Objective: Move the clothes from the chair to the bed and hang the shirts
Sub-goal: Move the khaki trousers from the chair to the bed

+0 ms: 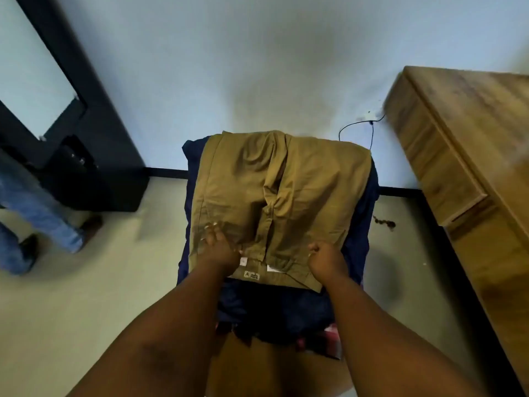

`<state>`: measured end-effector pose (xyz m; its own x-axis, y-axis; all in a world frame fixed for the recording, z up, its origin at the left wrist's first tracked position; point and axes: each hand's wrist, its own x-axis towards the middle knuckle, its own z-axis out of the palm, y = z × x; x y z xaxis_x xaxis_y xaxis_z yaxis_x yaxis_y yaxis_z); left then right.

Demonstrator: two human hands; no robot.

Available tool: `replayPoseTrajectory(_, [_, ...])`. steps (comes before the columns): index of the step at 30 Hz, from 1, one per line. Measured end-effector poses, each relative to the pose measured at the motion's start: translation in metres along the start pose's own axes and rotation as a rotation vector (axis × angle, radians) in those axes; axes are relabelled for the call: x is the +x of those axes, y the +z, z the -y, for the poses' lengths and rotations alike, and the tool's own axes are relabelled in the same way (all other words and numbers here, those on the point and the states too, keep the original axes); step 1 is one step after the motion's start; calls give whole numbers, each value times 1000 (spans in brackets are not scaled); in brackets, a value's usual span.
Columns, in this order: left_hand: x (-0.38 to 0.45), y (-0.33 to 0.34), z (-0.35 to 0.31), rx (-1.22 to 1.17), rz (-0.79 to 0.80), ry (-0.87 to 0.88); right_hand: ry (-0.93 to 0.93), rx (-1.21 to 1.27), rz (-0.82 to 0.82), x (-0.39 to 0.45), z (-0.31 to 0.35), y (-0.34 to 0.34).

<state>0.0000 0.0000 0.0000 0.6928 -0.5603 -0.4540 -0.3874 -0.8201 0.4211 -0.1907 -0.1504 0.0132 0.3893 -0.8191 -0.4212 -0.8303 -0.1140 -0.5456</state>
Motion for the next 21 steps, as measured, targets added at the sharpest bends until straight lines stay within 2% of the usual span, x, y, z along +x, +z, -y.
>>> replayPoseTrajectory(5, [24,8,4,-237,-320,-128,121,209,-121,37,-31,0])
replayPoseTrajectory(8, [33,14,0,-235,-508,-215,226,346,-207,55,-40,2])
replayPoseTrajectory(11, [36,15,5,-307,-498,-369,338,596,-116,64,-47,10])
replayPoseTrajectory(14, [38,11,15,-368,-470,-460,410,657,-44,70,-49,13])
replayPoseTrajectory(18, [34,7,18,-527,-402,-336,401,603,94,64,-41,8])
replayPoseTrajectory(21, [26,-12,3,-551,-376,-278,323,616,39,58,-16,-8])
